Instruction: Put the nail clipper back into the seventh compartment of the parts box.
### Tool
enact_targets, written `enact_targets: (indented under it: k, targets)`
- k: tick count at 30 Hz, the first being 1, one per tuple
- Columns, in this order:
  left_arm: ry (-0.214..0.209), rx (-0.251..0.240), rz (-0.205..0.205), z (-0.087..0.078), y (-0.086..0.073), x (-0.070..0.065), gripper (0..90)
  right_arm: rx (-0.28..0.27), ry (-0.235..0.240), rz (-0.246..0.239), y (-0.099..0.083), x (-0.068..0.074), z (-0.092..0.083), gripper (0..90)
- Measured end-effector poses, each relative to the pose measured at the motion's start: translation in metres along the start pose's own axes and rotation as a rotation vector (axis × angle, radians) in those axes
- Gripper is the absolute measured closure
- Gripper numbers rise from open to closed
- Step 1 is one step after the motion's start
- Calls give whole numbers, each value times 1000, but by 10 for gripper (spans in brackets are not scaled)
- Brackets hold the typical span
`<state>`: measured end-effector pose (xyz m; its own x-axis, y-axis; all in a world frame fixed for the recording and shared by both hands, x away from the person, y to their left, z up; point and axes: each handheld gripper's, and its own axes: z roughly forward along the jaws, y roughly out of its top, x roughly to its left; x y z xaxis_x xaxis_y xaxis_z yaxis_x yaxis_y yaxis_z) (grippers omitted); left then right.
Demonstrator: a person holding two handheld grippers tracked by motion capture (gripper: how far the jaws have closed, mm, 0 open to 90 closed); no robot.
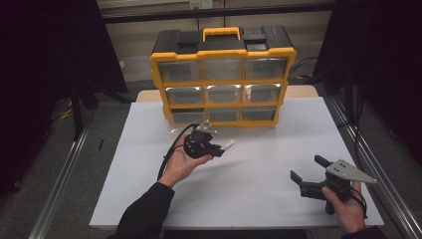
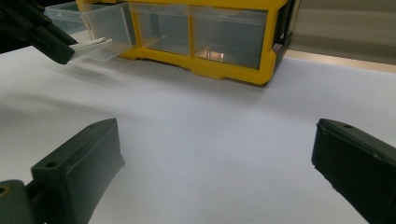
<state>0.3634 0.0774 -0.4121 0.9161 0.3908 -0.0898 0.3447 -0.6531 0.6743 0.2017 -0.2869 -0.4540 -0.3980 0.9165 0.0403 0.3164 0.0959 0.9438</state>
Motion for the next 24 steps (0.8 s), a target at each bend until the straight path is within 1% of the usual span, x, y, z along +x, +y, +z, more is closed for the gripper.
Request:
enact_targets:
  k: [2,3,4,5,6,8,11,12,13,14,15,16,17,18,19,20,21,22,23,24]
  targets:
    - [4,4,-3,-2,-1,0,779,0,-1,1,0,0,0,14]
    - [2,7,3,-3,-1,1,778,-1,-1,-1,0,0,0,14]
    - [2,-27,-36,-2,-2,-1,779,-1,0,-2,0,0,0,14]
    - [5,-29,-41,-4,-2,-1,779,0,0,-2,0,0,0,14]
    - [5,-19,-23,-6,-2,0,779,-2,1,-2,0,0,0,14]
    - [13,-54,-41,-7,-3,0,779,-2,1,-4,0,0,0,14]
    - [21,-57,-44,-13,-4,2,779,-3,3,-4,0,0,0,13]
    - [21,-67,-50,-14,-5,3,779,-3,3,-4,0,0,0,14]
    - [25,-60,-46,-16,-6,3,779,-3,3,-4,0,0,0,14]
    - [23,-65,-44,-17,-7,4,779,-4,3,-4,0,0,0,14]
    - [23,-58,-48,-19,-7,3,779,-3,3,-3,0,0,0,14]
    - [24,-68,-51,-20,-8,3,779,-2,2,-3,0,0,0,13]
    - [30,-59,-43,-22,-7,4,779,-2,1,-3,0,0,0,13]
    - [26,-75,-49,-22,-8,4,779,-2,1,-3,0,0,0,13]
    - [23,-74,-51,-23,-8,4,779,-1,3,-3,0,0,0,13]
    - [30,-76,-50,-24,-8,4,779,-1,3,-3,0,0,0,13]
    - [29,-62,-39,-26,-7,5,779,-1,3,-4,0,0,0,13]
    - [30,-72,-43,-27,-7,5,779,-1,3,-3,0,0,0,13]
    - [26,-77,-39,-28,-7,6,778,0,3,-1,0,0,0,13]
    - [34,-66,-33,-30,-7,6,779,0,4,-2,0,0,0,13]
